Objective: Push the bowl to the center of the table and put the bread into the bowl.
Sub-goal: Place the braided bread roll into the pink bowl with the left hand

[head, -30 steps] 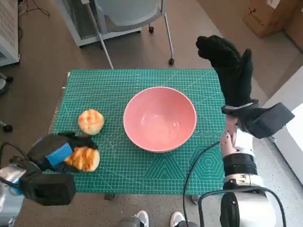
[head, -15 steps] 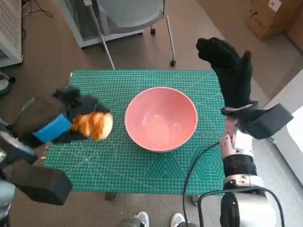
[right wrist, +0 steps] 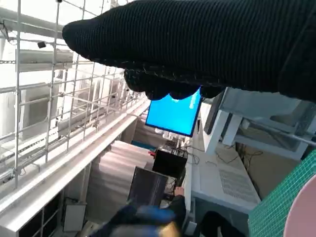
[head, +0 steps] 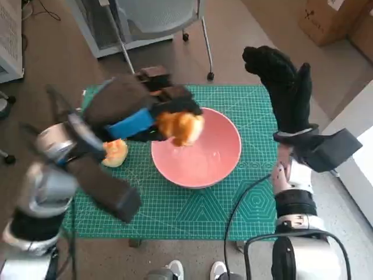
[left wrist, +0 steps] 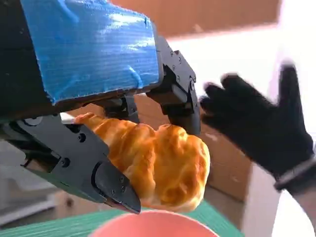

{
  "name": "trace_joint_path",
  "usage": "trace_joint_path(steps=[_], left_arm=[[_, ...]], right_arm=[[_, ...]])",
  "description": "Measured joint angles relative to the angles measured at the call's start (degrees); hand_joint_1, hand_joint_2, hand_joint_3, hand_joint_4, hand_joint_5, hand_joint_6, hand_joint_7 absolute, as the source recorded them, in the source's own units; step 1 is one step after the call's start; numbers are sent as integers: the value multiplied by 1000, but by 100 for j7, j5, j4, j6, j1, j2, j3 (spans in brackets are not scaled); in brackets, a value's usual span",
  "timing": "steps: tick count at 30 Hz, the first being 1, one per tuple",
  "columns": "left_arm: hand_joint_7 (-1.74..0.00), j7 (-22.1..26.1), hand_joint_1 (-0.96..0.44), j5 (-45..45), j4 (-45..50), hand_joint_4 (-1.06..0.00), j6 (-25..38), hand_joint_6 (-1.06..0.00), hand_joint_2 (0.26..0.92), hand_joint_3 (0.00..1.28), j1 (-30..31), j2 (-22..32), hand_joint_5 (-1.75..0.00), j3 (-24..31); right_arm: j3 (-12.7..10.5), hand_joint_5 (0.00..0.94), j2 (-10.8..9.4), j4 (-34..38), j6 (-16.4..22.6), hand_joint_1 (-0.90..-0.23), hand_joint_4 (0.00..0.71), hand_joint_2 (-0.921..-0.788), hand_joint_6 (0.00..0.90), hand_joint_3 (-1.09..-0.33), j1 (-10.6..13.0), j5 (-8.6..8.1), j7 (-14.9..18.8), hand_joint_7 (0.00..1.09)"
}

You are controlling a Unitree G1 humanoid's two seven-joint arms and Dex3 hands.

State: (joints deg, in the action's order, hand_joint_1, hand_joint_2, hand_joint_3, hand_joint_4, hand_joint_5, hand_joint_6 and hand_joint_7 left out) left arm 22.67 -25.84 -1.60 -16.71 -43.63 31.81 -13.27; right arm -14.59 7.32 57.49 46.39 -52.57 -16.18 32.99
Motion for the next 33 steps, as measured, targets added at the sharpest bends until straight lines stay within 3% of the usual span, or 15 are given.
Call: trace_joint_path(steps=[5,9,10,13,16,23,33], left_arm=[[-1197,-57,0,-105,-824,-657,-315,-665,920,65,-241,-306,-1124,-262],[-1399,-44,-1,-110,-1188,-511,-346,-432,921,230,-298,-453,-1309,-363],[-1148,-15,-32,-108,-1245,-424,-323,-345,885,222,-298,-485,-1036,-376],[-618,195,-116,-88,-1313,-316,-165,-248,857,111,-294,-520,-397,-409],[-403,412,-214,-31,-1304,-214,-8,-193,836,48,-283,-518,-131,-409],[-295,742,-395,142,-1058,-128,234,-155,834,17,-114,-454,-9,-360],[-303,611,-413,131,-848,-127,-144,-145,827,5,71,-157,-4,-161]], right_arm=[[-50,1,79,-15,43,-564,329,-921,474,-601,55,-60,47,0],[-96,1,129,-19,45,-571,330,-921,479,-598,98,-125,92,3],[-106,1,143,-18,45,-571,331,-921,482,-598,109,-144,103,4],[-128,3,158,-19,49,-579,335,-921,491,-597,136,-165,115,8],[-137,4,161,-23,53,-583,338,-921,493,-596,167,-164,114,9],[-139,6,153,-46,89,-585,345,-921,493,-595,204,-158,55,7],[-133,4,126,-47,86,-585,346,-921,492,-586,204,-163,13,6]])
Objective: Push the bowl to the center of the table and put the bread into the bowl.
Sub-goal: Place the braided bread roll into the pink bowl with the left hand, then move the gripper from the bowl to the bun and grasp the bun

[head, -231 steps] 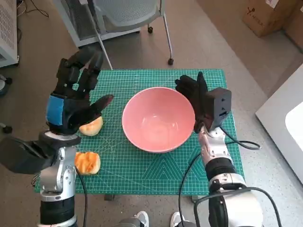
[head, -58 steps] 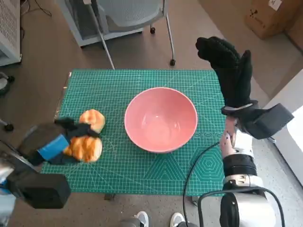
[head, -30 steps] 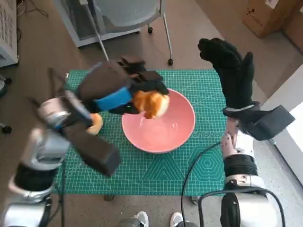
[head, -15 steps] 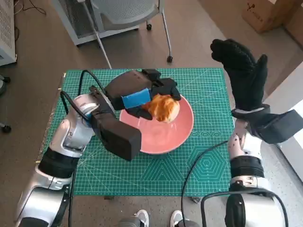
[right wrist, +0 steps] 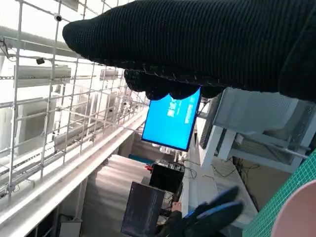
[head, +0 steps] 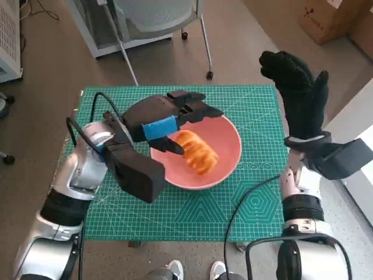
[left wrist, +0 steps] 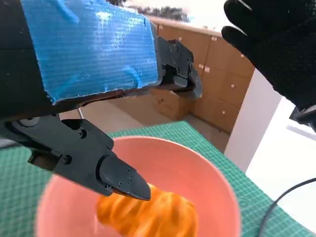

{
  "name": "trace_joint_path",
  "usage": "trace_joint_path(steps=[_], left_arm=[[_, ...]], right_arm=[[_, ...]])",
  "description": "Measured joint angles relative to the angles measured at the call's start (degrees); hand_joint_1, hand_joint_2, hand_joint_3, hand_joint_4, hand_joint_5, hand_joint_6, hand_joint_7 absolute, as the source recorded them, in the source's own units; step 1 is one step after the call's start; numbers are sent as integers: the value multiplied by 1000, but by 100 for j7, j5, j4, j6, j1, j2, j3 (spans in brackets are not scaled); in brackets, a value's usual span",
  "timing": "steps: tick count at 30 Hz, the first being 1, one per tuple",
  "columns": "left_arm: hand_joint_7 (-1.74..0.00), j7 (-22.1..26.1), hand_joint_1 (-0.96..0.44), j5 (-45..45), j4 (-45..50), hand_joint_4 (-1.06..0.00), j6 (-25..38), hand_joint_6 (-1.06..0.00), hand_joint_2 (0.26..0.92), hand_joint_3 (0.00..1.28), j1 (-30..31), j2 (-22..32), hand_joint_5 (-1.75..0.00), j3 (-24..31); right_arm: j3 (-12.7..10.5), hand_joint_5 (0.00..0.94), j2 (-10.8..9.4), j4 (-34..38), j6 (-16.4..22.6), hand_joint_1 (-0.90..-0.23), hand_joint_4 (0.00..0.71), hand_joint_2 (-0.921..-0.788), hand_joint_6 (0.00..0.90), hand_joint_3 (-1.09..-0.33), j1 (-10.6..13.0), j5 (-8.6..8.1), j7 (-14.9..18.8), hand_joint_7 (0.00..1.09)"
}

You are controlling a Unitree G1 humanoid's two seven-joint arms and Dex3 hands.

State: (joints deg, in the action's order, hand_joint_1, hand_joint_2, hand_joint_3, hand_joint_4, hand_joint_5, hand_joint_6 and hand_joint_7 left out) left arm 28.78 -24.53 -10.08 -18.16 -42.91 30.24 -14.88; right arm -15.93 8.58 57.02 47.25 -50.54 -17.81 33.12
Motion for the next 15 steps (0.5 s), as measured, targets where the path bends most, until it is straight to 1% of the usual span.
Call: trace_joint_path(steps=[4,6,11,15], left_arm=[[-296,-15,-404,15,331,-143,-89,-174,815,1,123,241,-7,228],[-253,-18,-401,58,537,-159,-128,-218,800,1,217,385,-5,384],[-168,-1,-379,294,1116,-191,-139,-299,772,0,556,739,-5,899],[-154,21,-356,499,1523,-209,-137,-328,753,0,922,1054,-10,1359]], right_arm=[[20,3,-35,-3,-22,-589,347,-921,493,-581,-1,3,-2,5],[28,3,-55,-8,-32,-591,348,-921,494,-579,0,5,-8,5],[67,1,-95,-51,-42,-594,344,-921,489,-578,0,16,-22,3],[105,0,-104,-82,-49,-593,337,-921,480,-579,2,18,-20,1]])
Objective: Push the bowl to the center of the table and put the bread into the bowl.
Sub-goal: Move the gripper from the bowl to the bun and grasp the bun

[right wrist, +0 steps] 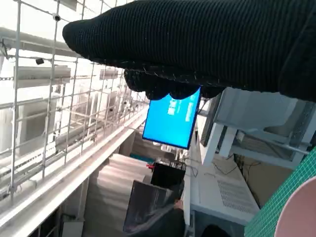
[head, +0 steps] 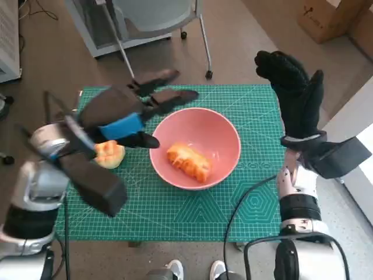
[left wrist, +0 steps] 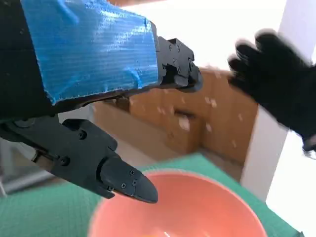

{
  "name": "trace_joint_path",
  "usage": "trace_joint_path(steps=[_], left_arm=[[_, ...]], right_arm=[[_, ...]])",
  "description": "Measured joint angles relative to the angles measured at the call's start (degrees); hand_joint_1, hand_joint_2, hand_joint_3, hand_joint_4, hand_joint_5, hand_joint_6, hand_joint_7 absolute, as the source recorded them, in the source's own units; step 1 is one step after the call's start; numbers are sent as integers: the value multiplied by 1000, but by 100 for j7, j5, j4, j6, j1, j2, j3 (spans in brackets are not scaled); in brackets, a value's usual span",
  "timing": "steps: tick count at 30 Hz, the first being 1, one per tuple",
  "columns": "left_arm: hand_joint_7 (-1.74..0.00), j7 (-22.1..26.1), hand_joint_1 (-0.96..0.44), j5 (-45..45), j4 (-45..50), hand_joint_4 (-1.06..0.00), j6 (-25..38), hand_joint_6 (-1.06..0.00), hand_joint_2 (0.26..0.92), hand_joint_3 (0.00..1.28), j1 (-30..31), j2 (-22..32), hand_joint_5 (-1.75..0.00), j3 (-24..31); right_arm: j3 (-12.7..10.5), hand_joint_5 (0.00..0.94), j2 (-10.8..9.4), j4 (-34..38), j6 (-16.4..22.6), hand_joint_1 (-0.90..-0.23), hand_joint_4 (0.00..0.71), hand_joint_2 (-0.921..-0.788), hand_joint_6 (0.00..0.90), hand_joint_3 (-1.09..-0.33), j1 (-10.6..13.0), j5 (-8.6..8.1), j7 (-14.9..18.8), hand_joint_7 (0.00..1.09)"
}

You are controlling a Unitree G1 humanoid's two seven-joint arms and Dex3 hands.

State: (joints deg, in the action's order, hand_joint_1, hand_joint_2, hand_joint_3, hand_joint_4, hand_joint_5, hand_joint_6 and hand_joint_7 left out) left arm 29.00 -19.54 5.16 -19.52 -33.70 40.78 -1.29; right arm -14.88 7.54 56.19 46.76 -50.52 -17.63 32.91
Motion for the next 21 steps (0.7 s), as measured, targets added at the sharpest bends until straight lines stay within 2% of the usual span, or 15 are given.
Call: trace_joint_path(steps=[4,12,21], left_arm=[[-157,7,-328,203,263,-230,4,-353,731,0,365,261,-16,436],[-158,-2,-273,360,355,-233,27,-340,732,3,1095,671,-12,1127],[-146,4,-266,345,255,-231,390,-327,735,4,1781,823,-6,1337]], right_arm=[[26,0,-2,-18,-6,-588,328,-921,467,-581,2,-2,2,0],[39,0,5,-18,-10,-566,327,-921,464,-588,4,-5,17,0],[39,1,12,35,-56,-565,328,-921,464,-587,-1,-5,30,1]])
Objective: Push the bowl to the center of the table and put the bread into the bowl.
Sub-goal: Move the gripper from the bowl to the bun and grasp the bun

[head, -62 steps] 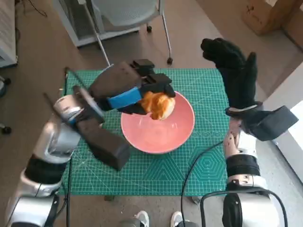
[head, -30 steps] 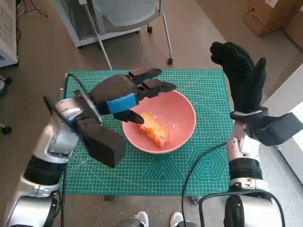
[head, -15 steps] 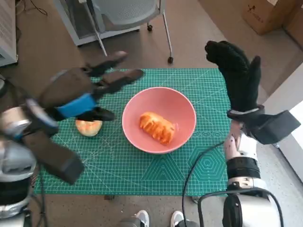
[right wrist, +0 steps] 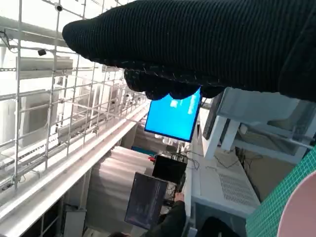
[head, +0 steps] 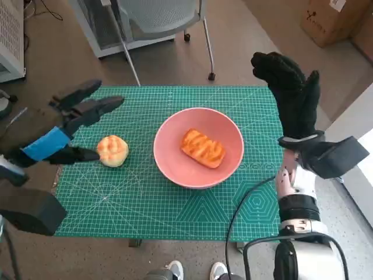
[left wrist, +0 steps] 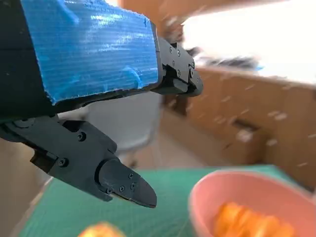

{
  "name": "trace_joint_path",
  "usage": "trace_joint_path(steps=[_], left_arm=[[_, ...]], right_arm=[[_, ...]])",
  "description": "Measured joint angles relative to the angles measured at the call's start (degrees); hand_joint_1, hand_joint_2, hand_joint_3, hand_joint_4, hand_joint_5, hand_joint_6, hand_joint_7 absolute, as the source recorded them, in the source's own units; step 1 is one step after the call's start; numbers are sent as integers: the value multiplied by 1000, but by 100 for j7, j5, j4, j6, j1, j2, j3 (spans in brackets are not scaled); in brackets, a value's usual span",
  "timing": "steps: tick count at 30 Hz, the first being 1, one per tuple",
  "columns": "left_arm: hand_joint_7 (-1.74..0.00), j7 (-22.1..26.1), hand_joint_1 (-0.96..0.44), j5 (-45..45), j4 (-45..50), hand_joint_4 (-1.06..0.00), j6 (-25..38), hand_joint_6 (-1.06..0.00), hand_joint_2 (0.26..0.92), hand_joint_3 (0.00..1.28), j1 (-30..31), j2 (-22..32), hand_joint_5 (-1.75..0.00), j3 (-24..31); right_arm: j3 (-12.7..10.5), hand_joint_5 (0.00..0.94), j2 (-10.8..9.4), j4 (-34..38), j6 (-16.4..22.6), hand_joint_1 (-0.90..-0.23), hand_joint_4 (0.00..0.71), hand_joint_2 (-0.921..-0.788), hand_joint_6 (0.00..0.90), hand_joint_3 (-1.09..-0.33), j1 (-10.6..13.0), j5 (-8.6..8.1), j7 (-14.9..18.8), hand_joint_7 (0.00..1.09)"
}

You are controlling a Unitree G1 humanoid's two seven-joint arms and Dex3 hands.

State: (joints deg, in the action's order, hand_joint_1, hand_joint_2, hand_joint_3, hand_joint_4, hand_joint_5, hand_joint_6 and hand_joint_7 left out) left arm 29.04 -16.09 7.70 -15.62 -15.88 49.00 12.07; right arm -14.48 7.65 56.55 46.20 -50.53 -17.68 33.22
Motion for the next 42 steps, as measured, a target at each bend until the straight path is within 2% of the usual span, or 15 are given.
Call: trace_joint_path(steps=[11,21,33,42], left_arm=[[-105,5,-304,-208,-497,-210,341,-328,744,4,8,-5,0,-425],[-72,-41,-308,-461,-1258,-201,460,-342,744,4,-441,-115,0,-1016],[-39,-508,-295,-1136,-2504,-201,269,-355,750,4,-1150,-430,-1,-1819],[-29,-929,-228,-1703,-3591,-202,146,-383,754,3,-1716,-654,0,-2398]], right_arm=[[14,1,-1,19,-48,-558,329,-921,466,-589,-33,2,0,1],[21,0,15,40,-55,-551,328,-921,465,-593,-71,2,2,1],[8,1,64,53,-56,-561,330,-921,466,-592,-81,-1,49,1],[-13,1,118,40,-51,-563,330,-921,468,-587,-77,-5,73,2]])
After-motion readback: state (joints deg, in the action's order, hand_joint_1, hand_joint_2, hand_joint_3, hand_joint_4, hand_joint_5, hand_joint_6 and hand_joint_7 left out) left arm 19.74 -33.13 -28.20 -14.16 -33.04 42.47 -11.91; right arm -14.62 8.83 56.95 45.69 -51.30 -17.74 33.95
